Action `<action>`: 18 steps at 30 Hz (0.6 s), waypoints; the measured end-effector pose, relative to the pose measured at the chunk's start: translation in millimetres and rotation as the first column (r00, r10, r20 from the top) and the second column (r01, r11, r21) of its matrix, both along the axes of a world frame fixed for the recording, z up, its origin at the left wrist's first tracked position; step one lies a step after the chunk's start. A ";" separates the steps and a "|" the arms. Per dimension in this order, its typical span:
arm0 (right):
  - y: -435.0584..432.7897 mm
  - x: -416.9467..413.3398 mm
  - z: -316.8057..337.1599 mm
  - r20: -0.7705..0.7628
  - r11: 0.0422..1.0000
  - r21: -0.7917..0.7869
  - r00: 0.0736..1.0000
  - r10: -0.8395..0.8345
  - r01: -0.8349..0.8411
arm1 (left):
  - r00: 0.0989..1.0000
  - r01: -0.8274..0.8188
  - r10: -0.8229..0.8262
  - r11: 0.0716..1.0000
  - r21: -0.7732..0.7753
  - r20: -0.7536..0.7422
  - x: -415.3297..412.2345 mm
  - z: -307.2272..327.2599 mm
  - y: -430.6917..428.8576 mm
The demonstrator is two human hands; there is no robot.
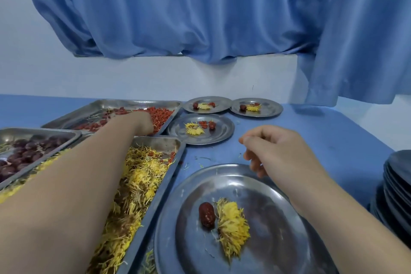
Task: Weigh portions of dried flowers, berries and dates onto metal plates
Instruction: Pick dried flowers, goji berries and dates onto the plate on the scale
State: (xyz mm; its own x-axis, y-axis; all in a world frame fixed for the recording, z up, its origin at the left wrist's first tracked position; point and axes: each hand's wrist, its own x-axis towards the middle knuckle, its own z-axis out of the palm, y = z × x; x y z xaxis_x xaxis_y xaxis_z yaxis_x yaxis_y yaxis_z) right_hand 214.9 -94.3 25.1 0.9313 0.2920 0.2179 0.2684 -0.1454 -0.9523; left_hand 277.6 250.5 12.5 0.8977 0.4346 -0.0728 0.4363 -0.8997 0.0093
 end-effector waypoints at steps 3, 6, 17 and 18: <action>-1.5 1.0 0.7 0.003 1.000 -0.001 1.000 -0.004 0.004 | 1.000 -0.027 0.027 0.999 -0.019 -0.010 7.4 -11.1 -0.6; -3.1 2.3 2.5 0.005 1.000 -0.001 1.000 -0.008 0.008 | 0.996 -0.036 0.046 0.990 -0.136 0.071 12.0 -13.4 7.7; -3.0 2.2 -0.1 -0.003 1.000 -0.008 1.000 -0.017 0.017 | 0.993 -0.011 0.036 0.976 -0.218 0.110 13.4 -6.4 4.8; -2.8 2.5 -0.1 -0.003 1.000 -0.009 1.000 -0.020 0.020 | 0.994 -0.005 0.027 0.979 -0.204 0.106 13.0 -5.5 2.9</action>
